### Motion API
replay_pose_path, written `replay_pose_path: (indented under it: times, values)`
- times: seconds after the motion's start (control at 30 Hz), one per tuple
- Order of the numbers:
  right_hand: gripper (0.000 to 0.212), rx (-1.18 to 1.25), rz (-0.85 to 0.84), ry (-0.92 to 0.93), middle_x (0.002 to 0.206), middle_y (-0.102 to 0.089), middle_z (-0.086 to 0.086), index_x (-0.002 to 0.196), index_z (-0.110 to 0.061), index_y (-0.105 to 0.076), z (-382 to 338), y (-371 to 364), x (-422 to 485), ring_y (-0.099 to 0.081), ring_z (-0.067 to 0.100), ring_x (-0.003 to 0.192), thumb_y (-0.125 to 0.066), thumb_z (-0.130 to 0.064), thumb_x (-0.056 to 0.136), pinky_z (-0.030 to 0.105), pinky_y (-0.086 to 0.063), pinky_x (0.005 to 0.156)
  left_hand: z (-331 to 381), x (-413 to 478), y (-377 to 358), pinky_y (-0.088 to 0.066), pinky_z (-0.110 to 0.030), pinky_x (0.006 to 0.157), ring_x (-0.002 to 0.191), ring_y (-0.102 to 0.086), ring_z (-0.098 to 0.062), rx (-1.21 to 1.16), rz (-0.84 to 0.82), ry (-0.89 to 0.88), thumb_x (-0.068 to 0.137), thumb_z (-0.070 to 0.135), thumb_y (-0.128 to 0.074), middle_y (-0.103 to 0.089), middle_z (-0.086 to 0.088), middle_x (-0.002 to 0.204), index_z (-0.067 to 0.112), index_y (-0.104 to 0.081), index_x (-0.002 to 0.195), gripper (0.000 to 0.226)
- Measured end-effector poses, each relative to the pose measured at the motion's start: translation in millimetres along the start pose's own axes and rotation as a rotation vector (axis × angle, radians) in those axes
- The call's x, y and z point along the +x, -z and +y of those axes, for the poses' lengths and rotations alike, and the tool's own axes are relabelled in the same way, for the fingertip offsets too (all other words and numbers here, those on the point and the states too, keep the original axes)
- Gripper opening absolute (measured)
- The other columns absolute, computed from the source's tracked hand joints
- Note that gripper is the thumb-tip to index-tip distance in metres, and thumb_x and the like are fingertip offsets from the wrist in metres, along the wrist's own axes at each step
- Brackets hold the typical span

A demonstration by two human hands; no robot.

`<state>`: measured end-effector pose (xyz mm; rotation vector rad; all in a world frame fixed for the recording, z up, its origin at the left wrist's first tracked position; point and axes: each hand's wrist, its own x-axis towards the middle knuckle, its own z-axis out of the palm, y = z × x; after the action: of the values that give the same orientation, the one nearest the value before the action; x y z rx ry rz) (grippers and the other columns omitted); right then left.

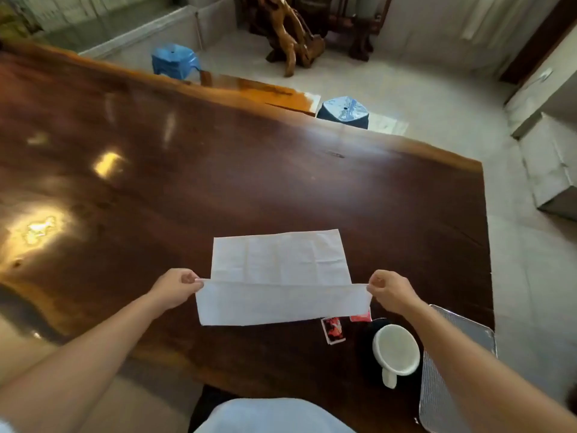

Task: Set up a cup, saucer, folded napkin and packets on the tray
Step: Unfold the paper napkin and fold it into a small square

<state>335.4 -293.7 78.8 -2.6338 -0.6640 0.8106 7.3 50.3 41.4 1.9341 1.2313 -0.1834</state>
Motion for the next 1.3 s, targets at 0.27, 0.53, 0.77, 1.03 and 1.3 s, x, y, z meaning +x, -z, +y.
replay_pose_path:
  times: [0.27,0.53,0.77,1.03,1.3]
  values:
    - [0.008,0.253,0.129,-0.076,0.093,-0.062,0.001,0.100,-0.015,-0.058,-34.8,-11.8,48.3,-0.058,0.016,0.082,-0.053,-0.021,0.100,0.028,-0.044,0.062,3.5,38.7,-19.4,-0.059,-0.054,0.085,0.086,-0.067,-0.027,-0.410,0.146,0.111,0.100,0.026,-0.060,-0.070,-0.016,0.095,0.010,-0.062,0.089,0.020]
    - [0.007,0.294,0.175,-0.154,0.093,-0.056,-0.002,0.105,-0.018,-0.050,-54.2,-29.6,120.1,-0.054,0.012,0.081,-0.045,-0.023,0.104,0.027,-0.043,0.062,12.9,87.0,-35.9,-0.053,-0.043,0.068,0.082,-0.062,-0.021,-0.341,0.326,0.180,0.101,0.037,-0.048,-0.065,0.002,0.088,0.025,-0.054,0.085,0.021]
    - [0.007,0.193,0.190,-0.181,0.088,-0.055,-0.006,0.103,-0.021,-0.047,-56.7,-53.9,183.2,-0.058,0.013,0.077,-0.044,-0.027,0.105,0.024,-0.043,0.056,8.5,137.7,-62.4,-0.037,-0.032,0.054,0.069,-0.053,-0.009,-0.206,0.383,0.158,0.104,0.034,-0.043,-0.057,0.012,0.078,0.020,-0.054,0.092,0.022]
    - [0.012,0.071,0.264,-0.155,0.081,-0.056,-0.006,0.102,-0.024,-0.043,-55.6,-82.3,232.9,-0.058,0.012,0.070,-0.038,-0.035,0.106,0.030,-0.048,0.055,0.3,175.7,-75.3,-0.047,-0.042,0.062,0.076,-0.058,-0.028,-0.068,0.484,0.073,0.106,0.038,-0.039,-0.061,-0.002,0.084,0.015,-0.053,0.100,0.028]
    - [0.011,0.000,0.352,-0.228,0.072,-0.047,-0.015,0.099,-0.025,-0.043,-58.7,-103.9,263.2,-0.052,0.009,0.065,-0.043,-0.036,0.104,0.028,-0.040,0.057,-1.4,181.8,-84.3,-0.033,-0.030,0.053,0.059,-0.050,-0.020,-0.005,0.587,0.042,0.105,0.033,-0.045,-0.057,0.001,0.071,0.010,-0.056,0.096,0.028]
